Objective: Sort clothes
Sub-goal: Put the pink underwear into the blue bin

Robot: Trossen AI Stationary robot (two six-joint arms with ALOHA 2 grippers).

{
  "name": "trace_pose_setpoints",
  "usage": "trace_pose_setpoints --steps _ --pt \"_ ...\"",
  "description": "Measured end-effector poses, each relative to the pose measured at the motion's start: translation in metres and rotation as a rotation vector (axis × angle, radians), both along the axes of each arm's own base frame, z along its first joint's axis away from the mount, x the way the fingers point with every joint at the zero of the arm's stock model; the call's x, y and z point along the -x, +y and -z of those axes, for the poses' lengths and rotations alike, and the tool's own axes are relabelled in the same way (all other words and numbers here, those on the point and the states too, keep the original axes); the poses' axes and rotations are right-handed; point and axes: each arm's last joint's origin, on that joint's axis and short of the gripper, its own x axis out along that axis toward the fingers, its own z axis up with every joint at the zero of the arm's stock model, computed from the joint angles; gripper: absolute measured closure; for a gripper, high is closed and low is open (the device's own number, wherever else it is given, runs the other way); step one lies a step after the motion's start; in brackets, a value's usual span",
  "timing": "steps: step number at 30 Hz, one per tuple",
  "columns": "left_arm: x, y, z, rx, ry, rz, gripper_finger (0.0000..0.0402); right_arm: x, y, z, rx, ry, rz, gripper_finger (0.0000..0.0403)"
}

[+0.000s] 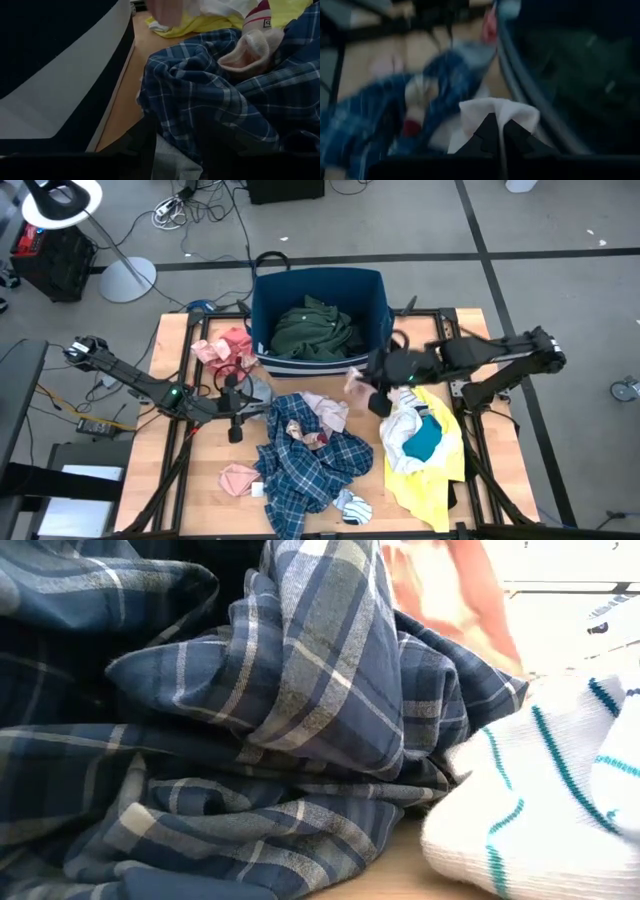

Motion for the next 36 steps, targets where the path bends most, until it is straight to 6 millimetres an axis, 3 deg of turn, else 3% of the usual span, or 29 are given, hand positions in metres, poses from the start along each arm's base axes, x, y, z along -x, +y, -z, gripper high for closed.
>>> trace_pose_setpoints --steps 10,15,21,26,36 --pt "0.0 0.0 0.0 -0.004 0.004 -0.001 0.0264 -0.003 -0.027 -0.077 0.192 -0.392 0.013 0.0402" --pt "0.0 0.0 0.0 -0.016 0.005 0.002 0.0264 -0.002 -0.045 -0.102 0.311 -0.551 0.056 0.0402" --pt "0.0 0.001 0.0 -0.024 0.003 -0.009 0.0264 -0.001 -0.071 -0.115 0.351 -0.66 0.076 0.0403" --pt "0.0 0.001 0.0 -0.026 0.005 -0.012 0.0264 -0.01 -0.091 -0.118 0.377 -0.742 0.071 0.0403" --pt "0.001 0.002 0.002 -0.047 0.02 -0.03 0.0264 -0.036 -0.142 -0.104 0.438 -0.765 0.176 0.04"
